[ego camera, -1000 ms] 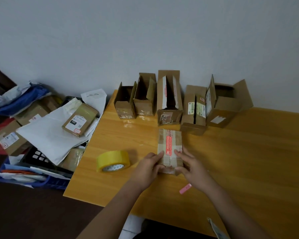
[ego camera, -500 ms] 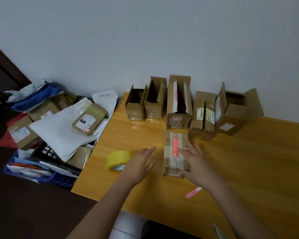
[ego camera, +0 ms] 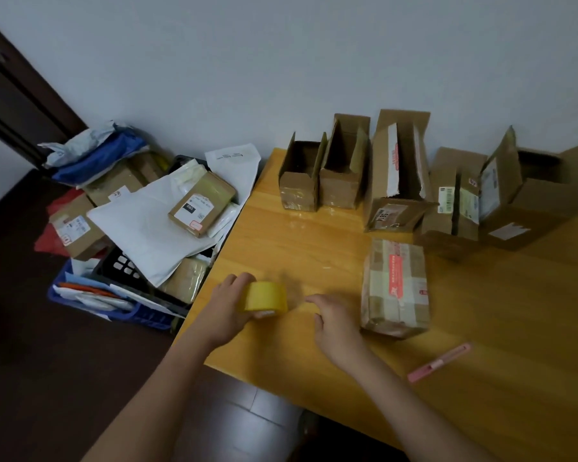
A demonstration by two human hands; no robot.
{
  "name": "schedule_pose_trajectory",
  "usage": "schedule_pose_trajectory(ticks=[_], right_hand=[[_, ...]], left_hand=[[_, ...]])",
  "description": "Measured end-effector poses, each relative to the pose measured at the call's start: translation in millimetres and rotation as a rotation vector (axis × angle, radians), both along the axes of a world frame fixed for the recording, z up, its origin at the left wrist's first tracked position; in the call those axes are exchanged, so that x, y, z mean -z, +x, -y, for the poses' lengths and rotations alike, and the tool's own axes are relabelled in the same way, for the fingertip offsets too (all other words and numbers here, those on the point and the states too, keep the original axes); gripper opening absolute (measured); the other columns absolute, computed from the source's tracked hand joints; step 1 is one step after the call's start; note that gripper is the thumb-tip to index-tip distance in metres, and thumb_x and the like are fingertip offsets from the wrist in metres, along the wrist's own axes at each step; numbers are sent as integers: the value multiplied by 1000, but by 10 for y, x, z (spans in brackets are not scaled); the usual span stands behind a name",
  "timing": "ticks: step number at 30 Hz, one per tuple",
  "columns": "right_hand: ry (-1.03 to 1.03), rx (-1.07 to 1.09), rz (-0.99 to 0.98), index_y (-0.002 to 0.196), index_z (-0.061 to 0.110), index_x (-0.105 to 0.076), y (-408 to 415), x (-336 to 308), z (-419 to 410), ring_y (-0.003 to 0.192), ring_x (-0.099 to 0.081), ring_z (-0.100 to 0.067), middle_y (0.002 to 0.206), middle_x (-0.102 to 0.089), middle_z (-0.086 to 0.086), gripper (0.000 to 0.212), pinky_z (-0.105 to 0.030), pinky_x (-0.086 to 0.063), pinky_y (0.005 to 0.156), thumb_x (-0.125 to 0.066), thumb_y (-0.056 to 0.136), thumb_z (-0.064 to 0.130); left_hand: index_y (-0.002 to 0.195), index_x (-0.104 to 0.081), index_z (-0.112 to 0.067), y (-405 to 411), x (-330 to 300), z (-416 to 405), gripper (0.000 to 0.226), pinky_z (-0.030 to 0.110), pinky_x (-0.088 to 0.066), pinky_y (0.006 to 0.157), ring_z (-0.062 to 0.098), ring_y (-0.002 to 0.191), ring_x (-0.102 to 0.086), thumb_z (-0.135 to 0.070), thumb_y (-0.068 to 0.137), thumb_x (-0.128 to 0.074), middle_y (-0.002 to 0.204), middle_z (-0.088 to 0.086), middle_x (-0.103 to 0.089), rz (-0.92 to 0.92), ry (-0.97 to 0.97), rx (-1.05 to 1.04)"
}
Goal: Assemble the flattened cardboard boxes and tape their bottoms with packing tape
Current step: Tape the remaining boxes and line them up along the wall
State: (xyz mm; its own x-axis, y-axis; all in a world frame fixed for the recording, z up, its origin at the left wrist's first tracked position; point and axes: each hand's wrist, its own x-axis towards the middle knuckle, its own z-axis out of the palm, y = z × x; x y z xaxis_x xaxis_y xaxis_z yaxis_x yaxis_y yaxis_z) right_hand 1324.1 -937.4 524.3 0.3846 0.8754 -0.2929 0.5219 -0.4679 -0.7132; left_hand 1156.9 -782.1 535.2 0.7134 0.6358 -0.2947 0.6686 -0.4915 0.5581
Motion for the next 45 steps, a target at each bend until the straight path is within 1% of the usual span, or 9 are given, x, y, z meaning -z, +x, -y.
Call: schedule_pose_trajectory(ticks=[5,10,18,24,30,34,39,43,45], right_hand=[[-154,26,-38,148,22,-37,42,408,-182,139,-32,-25,151,-37,-6,48,-32,-27,112,-43,102,10],[-191,-21,1,148,35,-36,101,567,-383,129,-25,-25,140,-34,-2,50,-34,-24,110,-43,102,15],[-211,-13,120,133,46,-51,-3,683,-706,121,-30,-23,132,-36,5,37,-38,-25,103,-38,104,27],[-92,206,-527,138,17,-50,-151,613,-899,113,-58,-20,134,-58,-7,37,-25,-46,87,-39,105,29],[-264,370,-1107,131,23,-52,-384,454,-907,110,-54,-27,125,-51,1,32,-46,-53,90,-41,104,36],[-261,369,-1049,112,15,-61,-379,349,-850,89,-61,-24,114,-61,-11,18,-33,-57,78,-47,103,23],[-131,401,-945,104,6,-63,-189,24,-738,69,-57,-15,93,-61,-12,11,-20,-55,55,-54,99,8],[3,284,-825,86,14,-64,-25,-379,-620,71,-55,-8,82,-60,2,9,-19,-50,65,-61,95,13],[77,251,-978,96,11,-61,24,-606,-547,82,-58,-11,91,-61,-2,4,-25,-54,73,-63,92,12]], left_hand=[[105,-42,-37,-268,22,-74,49,23,-38,78,8,98,-47,-16,79,-78,108,-12,-46,141,-91,-32],[103,-44,-30,-370,94,-150,47,12,-35,72,-5,94,-49,-11,78,-79,105,-10,-52,191,-159,-76],[95,-40,-41,-839,132,-146,44,29,-49,78,15,92,-58,-27,72,-75,98,1,-54,236,-261,-262],[94,-41,-36,-850,185,-97,51,46,-49,78,25,90,-56,-2,77,-74,95,4,-54,284,-278,-293],[98,-44,-22,-829,177,-68,43,40,-49,78,23,94,-58,-5,70,-71,98,2,-59,327,-342,-333],[106,-49,-10,-822,109,22,43,25,-51,85,9,106,-60,-13,71,-74,103,-13,-61,427,-508,-417],[130,-52,-23,-676,-48,141,57,32,-53,79,24,112,-62,-18,78,-75,123,1,-65,576,-784,-685],[132,-54,-22,-425,-195,193,49,43,-52,86,31,114,-62,-40,87,-57,123,13,-66,683,-966,-820],[133,-53,-22,-269,-297,239,48,44,-52,88,29,114,-62,-48,93,-48,125,13,-65,717,-1046,-788]])
